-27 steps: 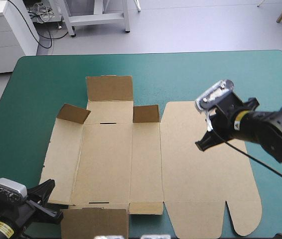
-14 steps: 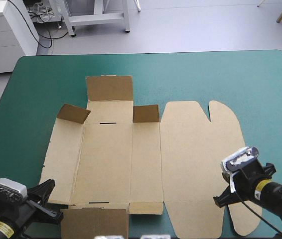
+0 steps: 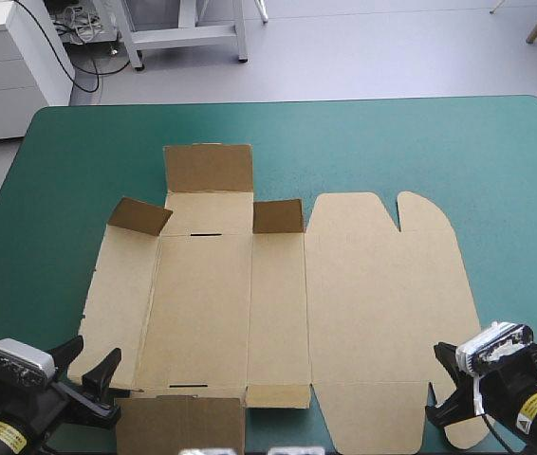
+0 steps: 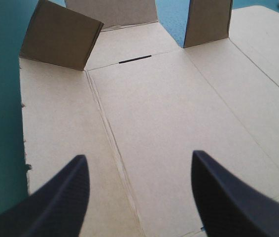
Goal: Fold the box
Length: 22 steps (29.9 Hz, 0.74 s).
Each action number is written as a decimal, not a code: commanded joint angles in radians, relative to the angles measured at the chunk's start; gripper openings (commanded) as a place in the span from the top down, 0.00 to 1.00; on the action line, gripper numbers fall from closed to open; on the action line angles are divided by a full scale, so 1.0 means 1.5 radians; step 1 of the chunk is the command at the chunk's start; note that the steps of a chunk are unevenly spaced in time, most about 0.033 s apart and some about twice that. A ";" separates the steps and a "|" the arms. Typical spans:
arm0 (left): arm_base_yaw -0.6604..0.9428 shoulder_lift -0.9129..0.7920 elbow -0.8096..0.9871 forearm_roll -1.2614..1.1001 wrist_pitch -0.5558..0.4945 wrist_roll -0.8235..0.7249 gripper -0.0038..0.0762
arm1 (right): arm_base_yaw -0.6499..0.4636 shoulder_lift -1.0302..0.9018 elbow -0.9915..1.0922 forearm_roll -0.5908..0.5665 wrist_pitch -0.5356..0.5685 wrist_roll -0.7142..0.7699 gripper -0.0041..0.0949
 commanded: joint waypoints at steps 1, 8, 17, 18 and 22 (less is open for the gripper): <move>-0.005 0.009 -0.015 -0.015 -0.049 -0.005 0.33 | -0.005 -0.001 -0.016 0.000 -0.044 -0.002 0.98; -0.005 0.010 -0.017 -0.053 -0.051 -0.005 0.34 | -0.005 -0.001 -0.016 0.000 -0.041 -0.002 0.98; -0.005 0.145 -0.121 -0.066 -0.020 -0.007 0.36 | -0.005 -0.001 -0.016 0.002 -0.023 -0.004 0.98; -0.005 0.175 -0.143 -0.066 -0.001 -0.007 0.36 | -0.005 -0.001 -0.016 0.003 -0.023 -0.004 0.98; -0.005 0.298 -0.233 -0.066 0.079 -0.007 0.36 | -0.005 -0.001 -0.016 0.003 -0.023 -0.004 0.98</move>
